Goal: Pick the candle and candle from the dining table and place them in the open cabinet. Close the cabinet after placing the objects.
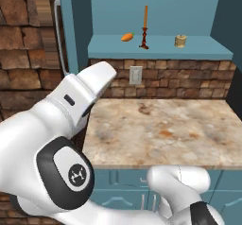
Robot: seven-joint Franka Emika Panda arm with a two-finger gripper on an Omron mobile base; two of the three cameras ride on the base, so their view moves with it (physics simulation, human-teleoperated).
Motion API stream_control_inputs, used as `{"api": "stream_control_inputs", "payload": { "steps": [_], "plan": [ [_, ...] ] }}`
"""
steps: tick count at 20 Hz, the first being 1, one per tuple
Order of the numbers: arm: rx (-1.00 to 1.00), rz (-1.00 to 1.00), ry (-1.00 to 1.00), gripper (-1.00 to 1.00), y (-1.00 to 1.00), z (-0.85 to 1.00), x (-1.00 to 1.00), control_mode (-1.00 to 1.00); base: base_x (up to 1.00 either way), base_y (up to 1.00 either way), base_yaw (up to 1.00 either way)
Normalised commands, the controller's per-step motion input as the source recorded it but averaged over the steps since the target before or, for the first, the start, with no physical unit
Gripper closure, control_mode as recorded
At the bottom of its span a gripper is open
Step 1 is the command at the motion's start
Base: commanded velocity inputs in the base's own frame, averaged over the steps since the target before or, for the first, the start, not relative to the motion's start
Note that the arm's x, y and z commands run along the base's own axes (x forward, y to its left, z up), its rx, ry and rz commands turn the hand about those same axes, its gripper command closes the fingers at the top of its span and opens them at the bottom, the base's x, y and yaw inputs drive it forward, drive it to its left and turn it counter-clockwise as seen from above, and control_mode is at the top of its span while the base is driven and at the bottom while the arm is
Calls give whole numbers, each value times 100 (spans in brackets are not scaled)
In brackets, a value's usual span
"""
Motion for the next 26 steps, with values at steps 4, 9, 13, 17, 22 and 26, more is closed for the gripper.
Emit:
{"api": "stream_control_inputs", "payload": {
  "steps": [4,9,13,17,22,26],
  "plan": [
    [0,2,0,-100,0,0,36,-100,0,0,0],
    [0,6,1,-100,4,-4,41,-100,0,0,0],
    [0,7,0,-100,21,-18,35,-100,0,0,0],
    [0,7,1,-100,21,-14,40,-100,0,0,0],
    [0,8,3,-100,25,-8,39,-100,0,0,0],
    [0,8,2,-100,30,-14,34,-100,0,0,0]
  ]
}}
